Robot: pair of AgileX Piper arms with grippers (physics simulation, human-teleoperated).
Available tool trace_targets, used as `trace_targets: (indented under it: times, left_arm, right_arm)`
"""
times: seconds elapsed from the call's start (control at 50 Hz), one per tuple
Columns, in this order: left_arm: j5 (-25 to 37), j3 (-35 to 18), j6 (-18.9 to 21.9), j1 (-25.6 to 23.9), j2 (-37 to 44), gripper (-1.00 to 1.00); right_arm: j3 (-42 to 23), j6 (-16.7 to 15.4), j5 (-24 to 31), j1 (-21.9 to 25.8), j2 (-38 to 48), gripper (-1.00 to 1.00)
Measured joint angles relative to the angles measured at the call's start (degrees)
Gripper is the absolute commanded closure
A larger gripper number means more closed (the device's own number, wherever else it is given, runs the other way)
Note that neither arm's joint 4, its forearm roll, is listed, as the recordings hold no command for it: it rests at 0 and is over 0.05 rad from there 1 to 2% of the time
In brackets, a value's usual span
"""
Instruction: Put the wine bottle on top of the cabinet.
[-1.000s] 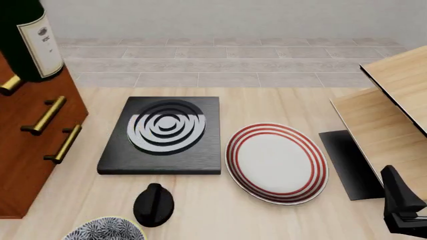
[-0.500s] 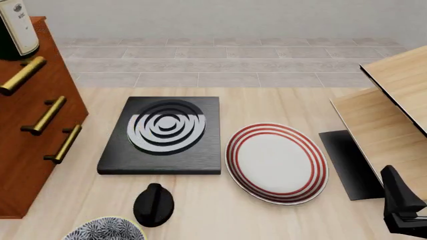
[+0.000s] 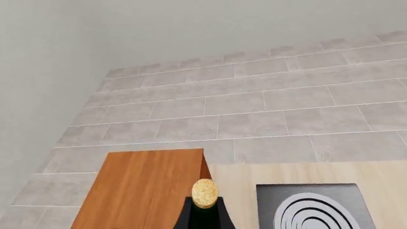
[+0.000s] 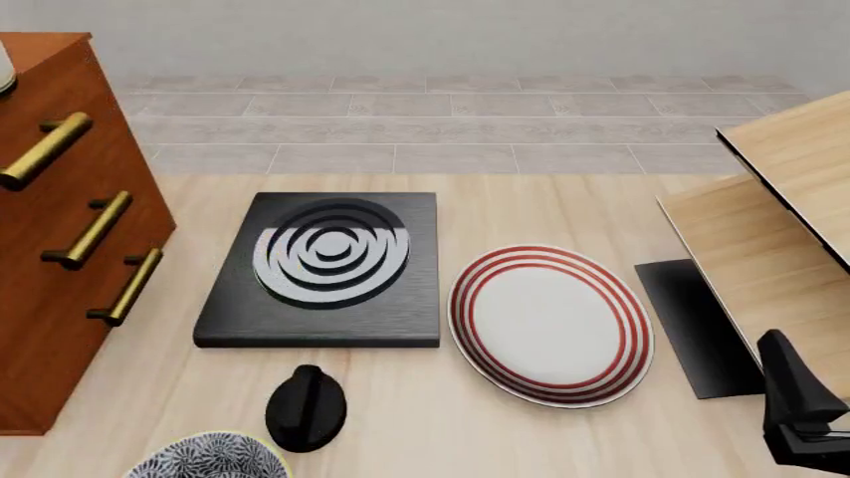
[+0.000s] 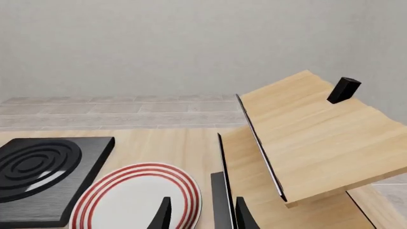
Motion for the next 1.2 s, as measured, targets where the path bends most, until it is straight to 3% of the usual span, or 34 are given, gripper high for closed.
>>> trace_targets:
  times: [0.48, 0.68, 1.2]
  left_arm:
    - [-3.32, -1.11, 1.38, 10.17, 3.59, 1.0]
    - [-5.48, 0.79, 1.71, 13.48, 4.44, 1.0]
    - [-12.8, 7.41, 1.19, 16.42, 1.55, 1.0]
  right_arm:
    - [0.18, -0.1, -0.09, -0.07, -0.09, -1.0]
    - [0.19, -0.1, -0.13, -0.09, -0.07, -1.0]
    - [0.18, -0.1, -0.04, -0.09, -0.15, -1.0]
